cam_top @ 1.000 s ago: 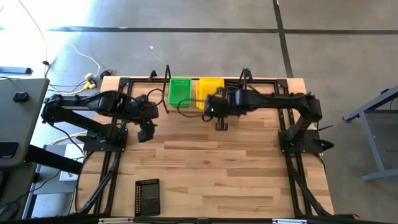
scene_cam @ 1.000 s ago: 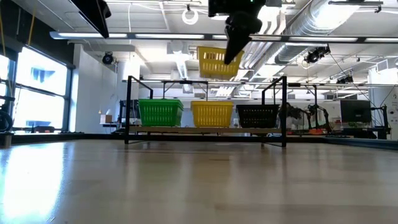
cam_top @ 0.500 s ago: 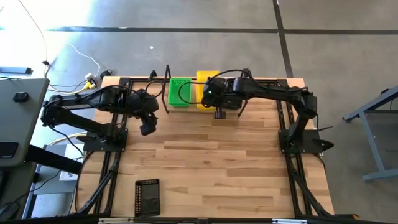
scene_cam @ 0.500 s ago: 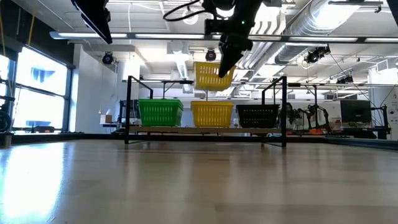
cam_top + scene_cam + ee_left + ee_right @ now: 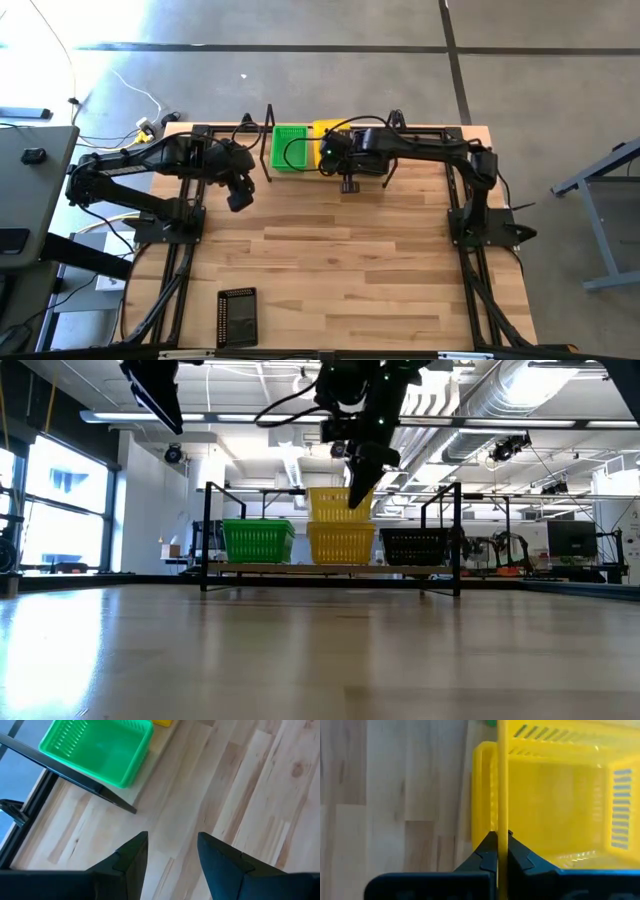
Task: Stack baskets on shelf by color
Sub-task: Stack the yellow bin on top of the yellow bins on the shelf
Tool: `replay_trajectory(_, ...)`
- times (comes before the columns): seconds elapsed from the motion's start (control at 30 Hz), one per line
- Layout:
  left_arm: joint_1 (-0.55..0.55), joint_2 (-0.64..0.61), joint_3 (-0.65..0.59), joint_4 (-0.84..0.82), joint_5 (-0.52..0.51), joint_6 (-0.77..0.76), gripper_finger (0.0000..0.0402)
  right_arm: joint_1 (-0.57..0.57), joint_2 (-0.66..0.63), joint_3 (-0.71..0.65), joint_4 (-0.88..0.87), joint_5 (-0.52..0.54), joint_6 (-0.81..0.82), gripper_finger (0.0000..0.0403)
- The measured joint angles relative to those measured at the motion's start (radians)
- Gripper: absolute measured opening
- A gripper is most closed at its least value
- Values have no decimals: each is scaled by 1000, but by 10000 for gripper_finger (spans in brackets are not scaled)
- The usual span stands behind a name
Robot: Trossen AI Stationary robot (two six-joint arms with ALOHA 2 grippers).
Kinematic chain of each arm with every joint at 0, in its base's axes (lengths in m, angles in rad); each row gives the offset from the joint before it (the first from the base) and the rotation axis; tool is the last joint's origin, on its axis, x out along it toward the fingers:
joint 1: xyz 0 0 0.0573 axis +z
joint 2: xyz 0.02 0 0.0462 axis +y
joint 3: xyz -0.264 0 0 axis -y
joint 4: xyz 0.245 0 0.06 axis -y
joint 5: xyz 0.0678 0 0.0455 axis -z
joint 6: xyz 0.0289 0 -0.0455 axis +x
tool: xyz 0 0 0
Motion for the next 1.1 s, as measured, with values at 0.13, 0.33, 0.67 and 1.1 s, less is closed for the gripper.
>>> replay_trajectory(0.13, 0, 0, 0, 0, -4, -1, 161, -16, 19, 0, -2, -21, -12, 0)
replay_trajectory(0.33, 0, 0, 0, 0, -5, -22, 161, -33, 31, 0, 5, -39, -21, 0)
replay_trajectory(0.67, 0, 0, 0, 0, -5, -51, 161, -46, 31, 0, 9, -74, 4, 0)
replay_trajectory(1.1, 0, 0, 0, -11, 10, -88, 161, -53, 31, 4, 19, -74, 69, 97)
